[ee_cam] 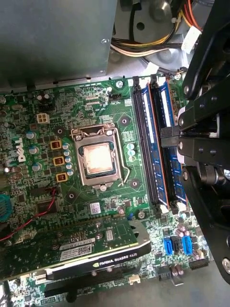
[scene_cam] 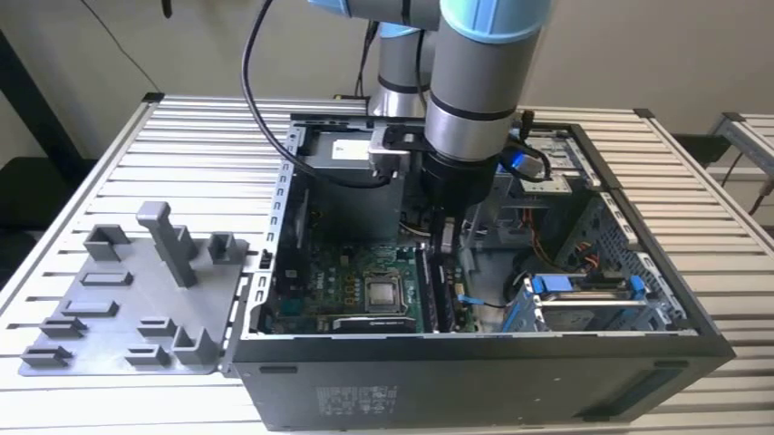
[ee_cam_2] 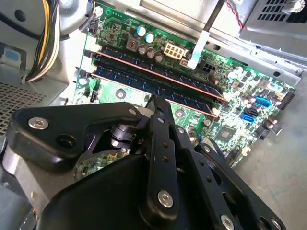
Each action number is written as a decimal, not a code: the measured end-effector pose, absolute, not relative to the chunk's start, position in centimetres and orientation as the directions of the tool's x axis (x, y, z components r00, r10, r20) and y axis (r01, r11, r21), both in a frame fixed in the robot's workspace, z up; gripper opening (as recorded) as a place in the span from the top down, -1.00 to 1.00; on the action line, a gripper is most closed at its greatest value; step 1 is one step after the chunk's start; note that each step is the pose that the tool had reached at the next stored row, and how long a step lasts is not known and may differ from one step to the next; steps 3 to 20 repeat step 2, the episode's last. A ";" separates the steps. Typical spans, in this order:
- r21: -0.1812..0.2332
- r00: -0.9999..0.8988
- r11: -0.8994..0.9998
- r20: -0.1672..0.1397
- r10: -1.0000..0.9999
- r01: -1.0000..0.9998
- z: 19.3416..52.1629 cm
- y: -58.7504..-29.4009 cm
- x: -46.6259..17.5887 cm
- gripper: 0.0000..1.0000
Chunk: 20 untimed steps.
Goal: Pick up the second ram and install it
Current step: 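Press down the second ram until it locks into place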
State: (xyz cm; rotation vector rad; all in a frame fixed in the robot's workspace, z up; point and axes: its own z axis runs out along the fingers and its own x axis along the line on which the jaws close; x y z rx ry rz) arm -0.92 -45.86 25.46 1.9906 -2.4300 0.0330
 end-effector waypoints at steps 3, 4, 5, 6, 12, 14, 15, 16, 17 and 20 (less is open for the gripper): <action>-0.016 -0.197 0.197 0.014 -0.980 -0.980 25.5 -45.9 -0.9 0.79; -0.016 -0.197 0.197 0.014 -0.980 -0.980 25.5 -45.9 -0.9 0.79; -0.016 -0.197 0.197 0.014 -0.980 -0.980 25.5 -45.9 -0.9 0.79; -0.016 -0.197 0.197 0.014 -0.980 -0.980 25.5 -45.9 -0.9 0.79; -0.016 -0.197 0.197 0.014 -0.980 -0.980 25.5 -45.9 -0.9 0.79; -0.016 -0.197 0.197 0.014 -0.980 -0.980 25.5 -45.9 -0.9 0.79; -0.016 -0.197 0.197 0.014 -0.980 -0.980 25.5 -45.9 -0.9 0.79; -0.016 -0.197 0.197 0.014 -0.980 -0.980 25.5 -45.9 -0.9 0.79; -0.016 -0.197 0.197 0.014 -0.980 -0.980 25.5 -45.9 -0.9 0.79; -0.016 -0.197 0.197 0.014 -0.980 -0.980 25.5 -45.9 -0.9 0.79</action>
